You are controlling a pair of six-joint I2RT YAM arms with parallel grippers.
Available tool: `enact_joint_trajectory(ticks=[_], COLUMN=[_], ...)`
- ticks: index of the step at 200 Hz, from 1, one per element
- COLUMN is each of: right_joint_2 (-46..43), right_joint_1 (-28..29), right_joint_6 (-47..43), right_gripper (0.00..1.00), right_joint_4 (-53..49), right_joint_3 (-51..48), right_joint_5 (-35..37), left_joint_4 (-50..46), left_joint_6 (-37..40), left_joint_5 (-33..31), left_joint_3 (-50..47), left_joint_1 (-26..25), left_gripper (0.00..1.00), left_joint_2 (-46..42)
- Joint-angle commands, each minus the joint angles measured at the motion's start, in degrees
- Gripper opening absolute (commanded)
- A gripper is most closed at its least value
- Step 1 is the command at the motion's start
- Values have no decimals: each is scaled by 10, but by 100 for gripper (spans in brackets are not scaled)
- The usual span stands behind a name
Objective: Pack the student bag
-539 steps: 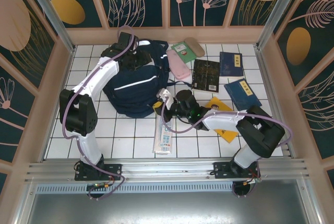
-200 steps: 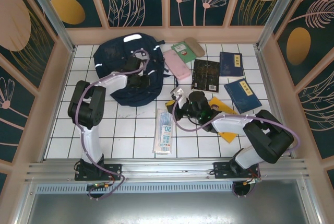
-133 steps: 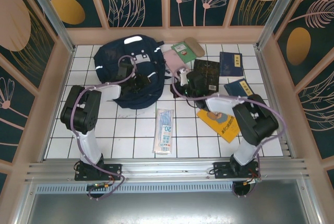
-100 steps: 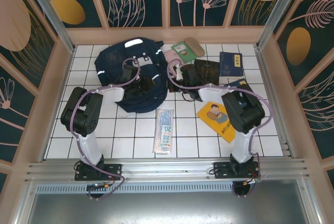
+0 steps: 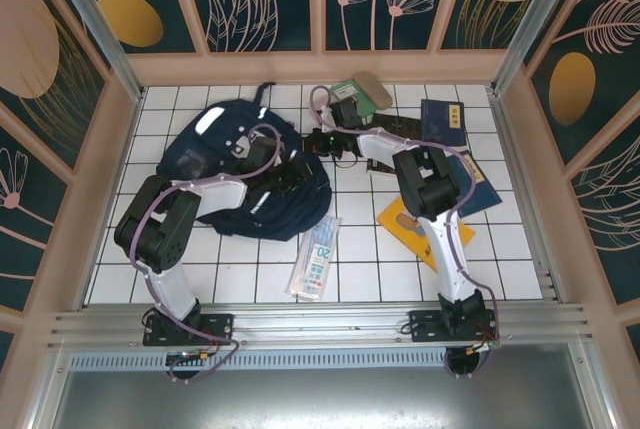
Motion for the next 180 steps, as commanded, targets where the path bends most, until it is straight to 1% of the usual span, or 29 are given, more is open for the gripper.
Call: enact_joint_trajectory(ticks=[1,6,18,24,31,57,70,95,118,130,144,160,180], right_joint_2=[-30,-49,-97,-117,-138,-199,-221,-264,-296,-303,-304,-297,-282], right_joint_1=[5,0,-12,-17,-22,-24,-21,-17,-9,-8,-8,-8,-9], right_joint_6=[2,4,3,2,2,10,22,55,57,56,57,56,64], right_gripper=[11,13,17,19,20,23,24,25,25,26,26,26,26], right_joint_4=[-18,-6,15,21,25,49,75,137,149,154,161,167,186], right_joint_3=[-17,-38,-87,-108,-130,-212,-259,-352,-406,-426,-441,-451,-458], right_joint_5=[19,28,41,41,38,8,-18,-62,-54,-54,-54,-45,-44], left_joint_4=[-188,-220,-284,-306,-319,-315,-305,-286,-274,-275,-264,-244,-209], left_joint_6=[98,125,170,180,186,191,205,227,234,239,240,234,221], left_joint_5=[-43,-65,-118,-135,-138,-71,-38,12,30,42,72,98,145], left_joint_3=[94,115,159,168,169,129,114,108,106,108,102,88,69], left_joint_1=[-16,-15,-11,-5,7,63,76,78,79,79,79,79,79], left_gripper=[52,58,68,71,73,75,76,77,78,78,77,75,73], left_joint_2=[-1,-7,-23,-31,-38,-41,-30,0,18,30,36,30,18])
